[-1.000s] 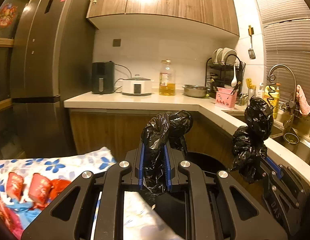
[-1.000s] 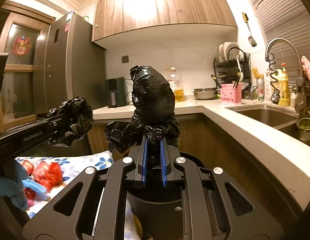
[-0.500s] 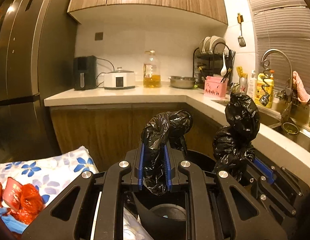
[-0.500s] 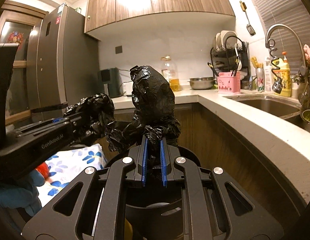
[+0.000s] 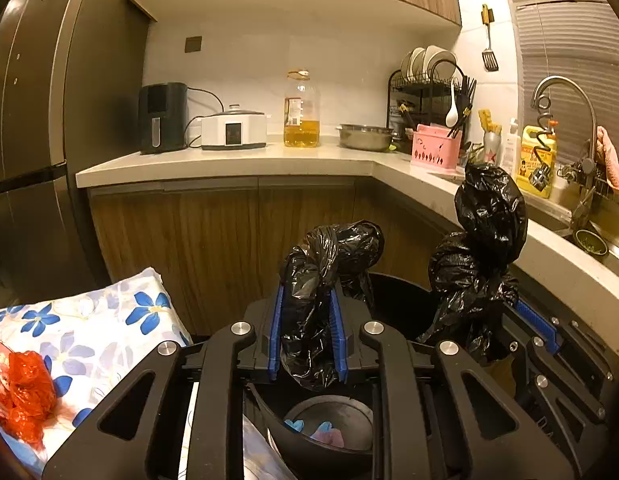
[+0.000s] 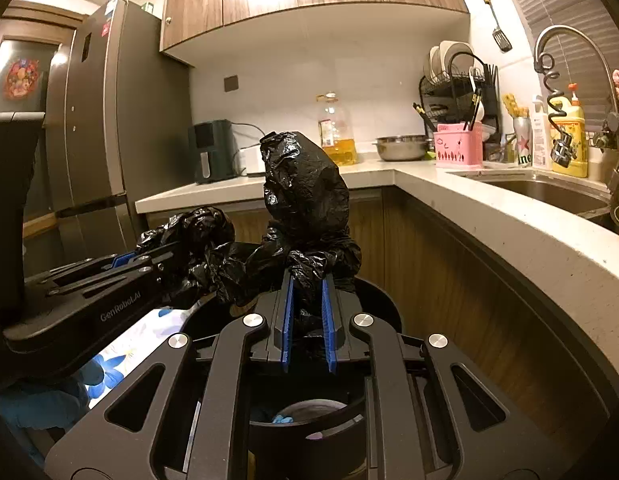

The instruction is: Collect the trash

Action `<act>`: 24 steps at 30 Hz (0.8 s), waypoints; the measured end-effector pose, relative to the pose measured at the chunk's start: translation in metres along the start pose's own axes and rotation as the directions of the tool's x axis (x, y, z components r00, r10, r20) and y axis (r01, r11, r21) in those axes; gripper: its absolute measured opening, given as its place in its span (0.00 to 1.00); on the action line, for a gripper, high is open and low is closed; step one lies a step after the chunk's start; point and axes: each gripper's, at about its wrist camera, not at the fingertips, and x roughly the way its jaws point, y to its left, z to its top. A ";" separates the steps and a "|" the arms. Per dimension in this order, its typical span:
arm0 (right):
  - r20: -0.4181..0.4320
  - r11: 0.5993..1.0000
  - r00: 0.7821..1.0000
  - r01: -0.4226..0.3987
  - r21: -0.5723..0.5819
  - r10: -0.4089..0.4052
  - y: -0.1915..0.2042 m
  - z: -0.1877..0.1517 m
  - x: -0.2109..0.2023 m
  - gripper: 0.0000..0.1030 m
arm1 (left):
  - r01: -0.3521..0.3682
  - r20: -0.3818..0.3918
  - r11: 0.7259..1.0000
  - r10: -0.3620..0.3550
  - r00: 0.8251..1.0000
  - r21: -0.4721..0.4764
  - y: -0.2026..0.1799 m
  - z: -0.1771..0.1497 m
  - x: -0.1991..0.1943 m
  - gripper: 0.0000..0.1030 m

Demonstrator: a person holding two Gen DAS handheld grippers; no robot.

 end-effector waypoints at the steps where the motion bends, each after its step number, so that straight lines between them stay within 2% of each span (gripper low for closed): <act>1: -0.004 1.000 1.000 -0.002 0.002 0.002 0.001 0.000 0.001 0.15 | 0.002 -0.004 1.000 -0.002 1.000 -0.003 0.001 -0.001 0.002 0.20; 4: -0.021 1.000 1.000 -0.003 0.004 0.003 0.000 -0.003 0.008 0.17 | 0.005 -0.017 1.000 -0.005 1.000 -0.004 0.001 -0.004 0.007 0.30; 5: -0.028 1.000 1.000 -0.001 0.004 0.001 0.000 -0.004 0.010 0.19 | 0.003 -0.018 1.000 -0.003 1.000 -0.002 0.000 -0.004 0.007 0.38; 8: -0.042 1.000 0.999 0.001 0.006 -0.001 -0.001 -0.006 0.013 0.27 | -0.002 -0.017 1.000 0.002 1.000 0.007 0.001 -0.006 0.008 0.46; 11: -0.046 1.000 0.999 0.003 0.012 -0.002 -0.003 -0.009 0.013 0.37 | -0.011 -0.021 1.000 0.011 1.000 -0.003 0.005 -0.008 0.008 0.53; 16: -0.051 1.000 0.999 0.015 0.021 -0.014 -0.007 -0.010 0.010 0.43 | -0.047 -0.028 0.999 0.046 0.999 -0.010 0.014 -0.011 0.006 0.66; 20: -0.048 1.000 0.999 0.022 0.018 -0.021 -0.006 -0.011 0.004 0.55 | -0.076 -0.034 0.997 0.075 0.997 -0.026 0.021 -0.014 -0.001 0.78; 24: -0.047 1.000 0.999 0.024 0.010 -0.023 -0.002 -0.011 -0.004 0.65 | -0.112 -0.031 0.993 0.111 0.993 -0.022 0.026 -0.019 -0.012 0.83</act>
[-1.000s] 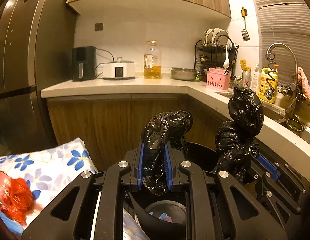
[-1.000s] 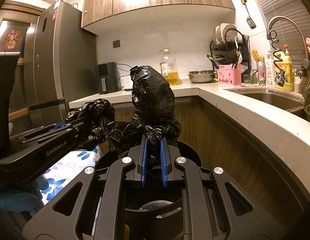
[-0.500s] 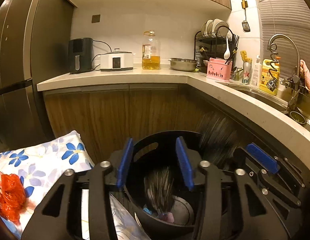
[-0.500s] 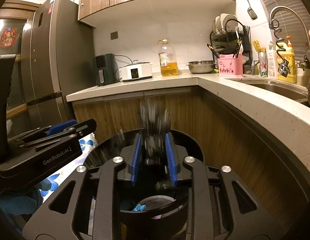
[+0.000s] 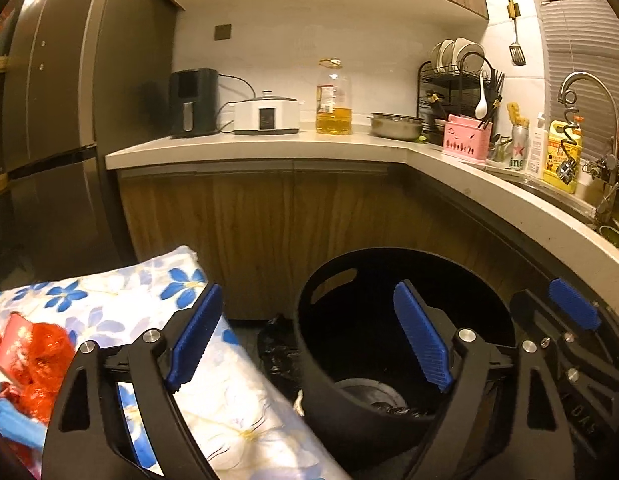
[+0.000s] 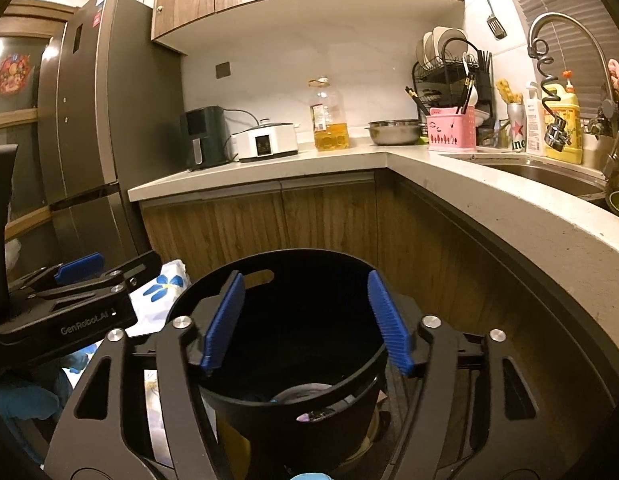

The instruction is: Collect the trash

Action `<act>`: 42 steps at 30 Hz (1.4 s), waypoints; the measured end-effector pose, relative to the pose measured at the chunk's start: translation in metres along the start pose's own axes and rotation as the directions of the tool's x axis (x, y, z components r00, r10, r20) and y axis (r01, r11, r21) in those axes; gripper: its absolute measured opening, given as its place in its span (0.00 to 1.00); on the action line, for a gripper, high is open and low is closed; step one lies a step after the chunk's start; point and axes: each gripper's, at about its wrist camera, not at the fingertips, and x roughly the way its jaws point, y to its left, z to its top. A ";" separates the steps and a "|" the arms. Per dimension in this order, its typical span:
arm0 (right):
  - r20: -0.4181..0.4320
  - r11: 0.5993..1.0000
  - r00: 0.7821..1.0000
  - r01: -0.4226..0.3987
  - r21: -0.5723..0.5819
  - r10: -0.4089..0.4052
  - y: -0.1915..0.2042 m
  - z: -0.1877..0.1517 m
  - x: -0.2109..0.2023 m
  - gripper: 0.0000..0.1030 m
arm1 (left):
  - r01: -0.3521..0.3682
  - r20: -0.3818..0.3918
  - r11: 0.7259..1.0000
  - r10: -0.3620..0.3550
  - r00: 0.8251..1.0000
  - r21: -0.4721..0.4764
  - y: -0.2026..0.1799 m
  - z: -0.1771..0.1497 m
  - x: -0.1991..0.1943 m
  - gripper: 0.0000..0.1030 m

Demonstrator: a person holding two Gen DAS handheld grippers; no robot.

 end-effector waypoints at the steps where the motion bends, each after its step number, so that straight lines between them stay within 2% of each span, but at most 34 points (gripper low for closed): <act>1: 0.001 1.000 1.000 -0.001 0.002 0.001 0.000 0.000 -0.002 0.66 | -0.014 0.003 1.000 0.014 1.000 0.001 0.002 -0.002 -0.005 0.84; 6: 0.005 1.000 1.000 -0.008 0.014 0.008 0.003 0.001 -0.015 0.75 | -0.046 0.012 0.999 0.046 0.999 -0.012 0.012 -0.007 -0.026 0.86; 12: 0.017 1.000 1.000 -0.021 0.004 0.021 0.014 -0.001 -0.033 0.80 | -0.108 0.037 0.994 0.108 0.993 -0.011 0.023 -0.018 -0.060 0.92; 18: 0.029 0.998 0.998 -0.051 0.022 0.050 0.025 -0.004 -0.055 0.82 | -0.150 0.068 0.988 0.152 0.986 -0.025 0.037 -0.029 -0.096 0.92; 25: 0.041 0.997 0.996 -0.081 0.001 0.081 0.047 -0.009 -0.078 0.82 | -0.210 0.065 0.976 0.213 0.975 -0.052 0.063 -0.050 -0.134 0.92; 30: 0.041 0.991 0.990 -0.134 -0.023 0.135 0.070 -0.017 -0.095 0.82 | -0.284 0.073 0.957 0.288 0.955 -0.062 0.086 -0.071 -0.164 0.92; 32: 0.035 0.987 0.986 -0.159 -0.034 0.161 0.080 -0.020 -0.099 0.82 | -0.326 0.072 0.943 0.331 0.941 -0.071 0.100 -0.083 -0.178 0.92; 37: -0.002 0.968 0.970 -0.242 -0.067 0.242 0.115 -0.036 -0.106 0.82 | -0.450 0.039 0.888 0.454 0.890 -0.093 0.142 -0.110 -0.206 0.92; 42: -0.061 0.939 0.943 -0.333 -0.087 0.328 0.156 -0.054 -0.106 0.82 | -0.518 0.000 0.842 0.524 0.852 -0.147 0.180 -0.128 -0.231 0.92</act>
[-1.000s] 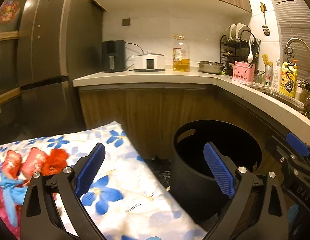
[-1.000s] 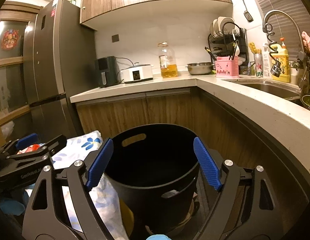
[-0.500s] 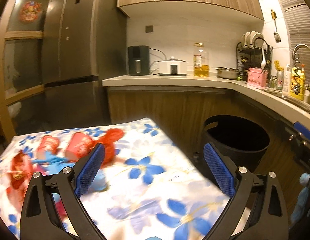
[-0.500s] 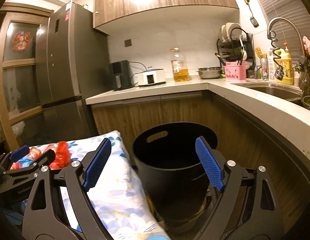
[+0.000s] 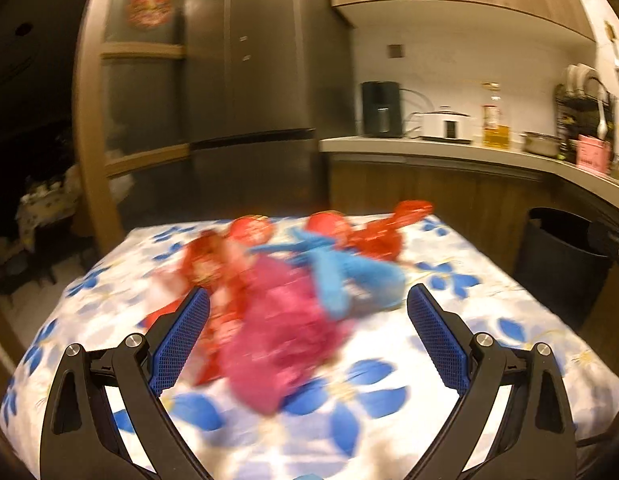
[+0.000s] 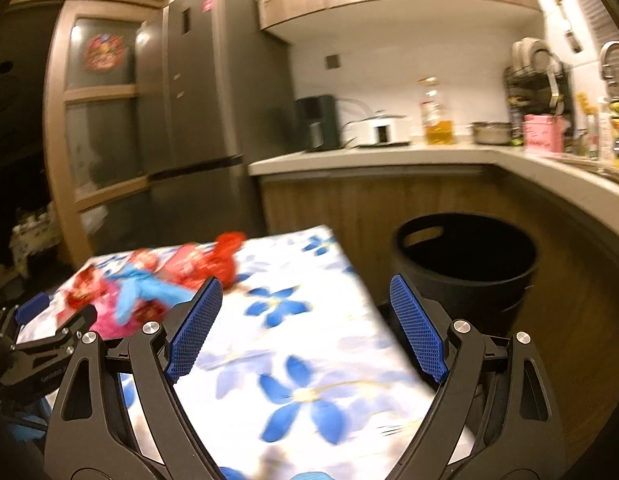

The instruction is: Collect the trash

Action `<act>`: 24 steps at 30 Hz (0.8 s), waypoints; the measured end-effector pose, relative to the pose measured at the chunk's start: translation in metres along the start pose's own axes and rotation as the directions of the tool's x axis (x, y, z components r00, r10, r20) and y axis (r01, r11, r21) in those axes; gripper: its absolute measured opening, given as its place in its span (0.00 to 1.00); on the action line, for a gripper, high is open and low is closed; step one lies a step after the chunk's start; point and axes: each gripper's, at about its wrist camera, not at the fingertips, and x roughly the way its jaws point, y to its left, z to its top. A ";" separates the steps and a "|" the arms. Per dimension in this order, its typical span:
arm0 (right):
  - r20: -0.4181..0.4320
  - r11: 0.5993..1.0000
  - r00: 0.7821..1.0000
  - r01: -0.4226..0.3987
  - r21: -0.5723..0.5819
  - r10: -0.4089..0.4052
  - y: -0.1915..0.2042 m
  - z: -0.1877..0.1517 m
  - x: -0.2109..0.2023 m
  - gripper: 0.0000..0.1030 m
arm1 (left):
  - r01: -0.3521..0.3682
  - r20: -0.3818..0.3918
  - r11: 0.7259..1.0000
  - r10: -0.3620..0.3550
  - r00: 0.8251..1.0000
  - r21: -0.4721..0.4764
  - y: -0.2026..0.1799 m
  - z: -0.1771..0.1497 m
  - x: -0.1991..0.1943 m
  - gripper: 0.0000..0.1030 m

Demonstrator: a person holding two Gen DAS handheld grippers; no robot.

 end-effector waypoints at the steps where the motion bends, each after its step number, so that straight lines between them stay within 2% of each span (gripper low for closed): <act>1: -0.009 1.000 1.000 -0.020 -0.008 0.020 0.008 -0.003 0.003 0.82 | -0.011 -0.004 1.000 0.011 1.000 -0.008 0.006 -0.001 0.000 0.92; 4: -0.042 0.994 0.994 -0.098 -0.042 0.096 0.039 -0.011 0.015 0.82 | -0.035 -0.015 0.999 0.034 0.999 -0.038 0.025 -0.003 0.000 0.92; 10: -0.092 0.978 0.978 -0.196 -0.066 0.189 0.079 -0.021 0.035 0.81 | -0.057 -0.019 0.996 0.056 0.998 -0.072 0.049 -0.008 0.000 0.92; 17: -0.145 0.957 0.955 -0.274 -0.091 0.260 0.119 -0.027 0.065 0.64 | -0.090 -0.022 0.990 0.088 0.996 -0.105 0.071 -0.011 0.004 0.92; 24: -0.204 0.939 0.933 -0.323 -0.115 0.296 0.152 -0.035 0.095 0.45 | -0.108 -0.031 0.987 0.105 0.994 -0.121 0.086 -0.013 0.010 0.92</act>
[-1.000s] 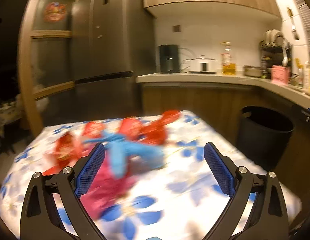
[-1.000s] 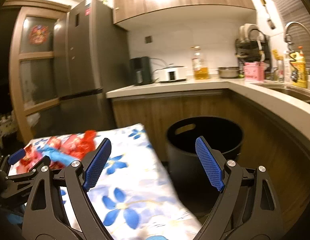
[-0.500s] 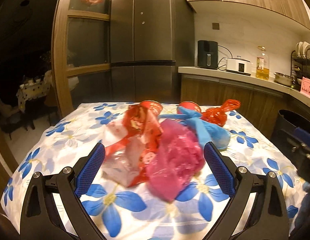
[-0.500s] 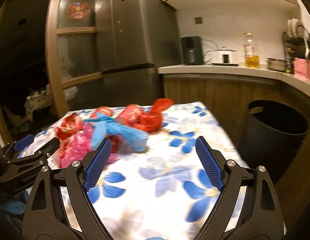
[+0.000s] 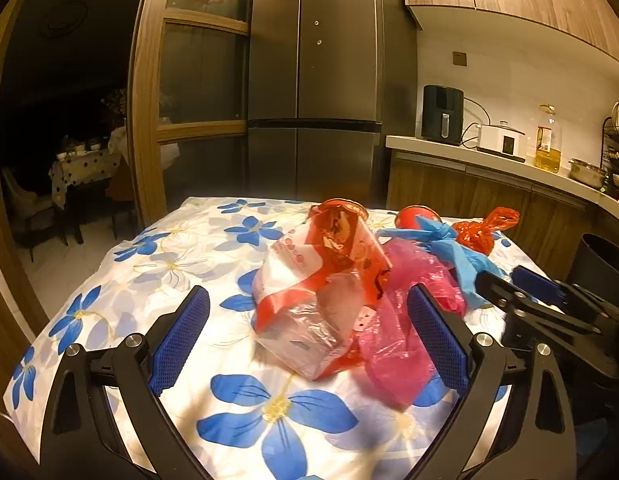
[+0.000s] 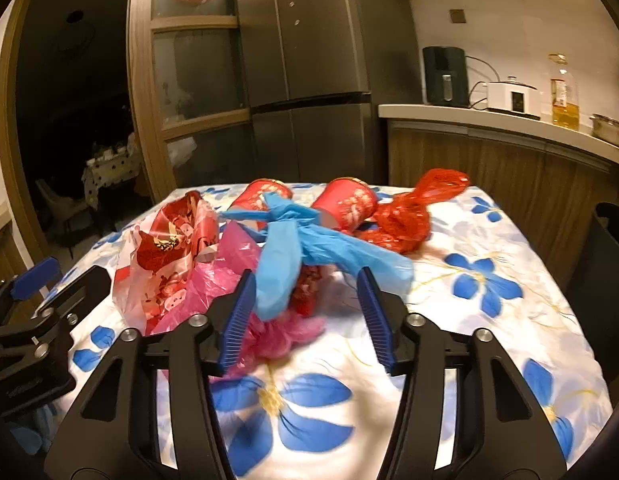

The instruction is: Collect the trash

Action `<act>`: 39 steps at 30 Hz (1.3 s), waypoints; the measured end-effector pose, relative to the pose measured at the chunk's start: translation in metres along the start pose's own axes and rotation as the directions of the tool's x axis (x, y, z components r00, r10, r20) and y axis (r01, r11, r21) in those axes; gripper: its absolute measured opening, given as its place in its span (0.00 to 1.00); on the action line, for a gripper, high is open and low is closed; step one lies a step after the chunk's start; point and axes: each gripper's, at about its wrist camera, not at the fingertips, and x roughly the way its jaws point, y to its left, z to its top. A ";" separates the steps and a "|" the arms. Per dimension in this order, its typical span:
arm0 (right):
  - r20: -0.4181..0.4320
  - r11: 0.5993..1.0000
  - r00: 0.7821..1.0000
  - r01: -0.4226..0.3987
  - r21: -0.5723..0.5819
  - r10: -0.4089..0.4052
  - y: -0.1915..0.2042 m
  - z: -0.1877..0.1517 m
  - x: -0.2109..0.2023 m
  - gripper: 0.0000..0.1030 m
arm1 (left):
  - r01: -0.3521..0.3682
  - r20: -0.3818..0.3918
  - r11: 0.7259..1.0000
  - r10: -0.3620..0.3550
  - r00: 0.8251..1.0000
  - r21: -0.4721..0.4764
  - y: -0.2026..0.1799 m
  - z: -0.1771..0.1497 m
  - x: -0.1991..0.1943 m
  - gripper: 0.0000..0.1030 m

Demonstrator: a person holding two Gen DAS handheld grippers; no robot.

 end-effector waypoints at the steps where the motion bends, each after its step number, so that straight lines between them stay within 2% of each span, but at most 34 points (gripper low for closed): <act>1: -0.006 1.000 1.000 -0.002 -0.005 0.002 0.002 0.001 0.004 0.43 | 0.000 -0.002 1.000 0.000 1.000 -0.001 0.003 -0.001 0.001 0.92; 4: -0.023 1.000 1.000 -0.012 -0.012 0.012 0.004 0.002 0.014 0.33 | 0.004 -0.013 1.000 -0.004 1.000 -0.010 0.005 -0.002 0.004 0.92; 9: -0.024 0.999 0.999 -0.023 -0.029 0.022 0.007 0.002 0.018 0.03 | 0.023 -0.014 1.000 -0.024 1.000 -0.013 0.006 -0.002 0.006 0.92; 13: -0.003 1.000 1.000 -0.015 -0.022 0.015 0.002 0.003 0.011 0.02 | 0.049 0.001 0.999 -0.049 0.999 -0.010 0.001 -0.002 0.001 0.92; 22: 0.106 1.000 0.994 0.022 0.021 -0.024 -0.021 0.016 -0.028 0.00 | 0.128 0.024 0.992 -0.128 0.991 0.019 -0.021 -0.002 -0.012 0.89; 28: 0.151 0.997 0.987 0.050 0.050 -0.057 -0.037 0.017 -0.053 0.00 | 0.179 0.012 0.982 -0.180 0.984 0.051 -0.042 -0.005 -0.010 0.87; 32: 0.155 0.995 0.985 0.065 0.081 -0.077 -0.050 0.013 -0.065 0.00 | 0.213 -0.008 0.974 -0.213 0.977 0.083 -0.059 -0.008 -0.005 0.82; 39: 0.162 0.991 0.982 0.083 0.104 -0.099 -0.065 0.006 -0.079 0.00 | 0.194 -0.070 0.973 -0.187 0.980 0.125 -0.080 -0.011 0.023 0.78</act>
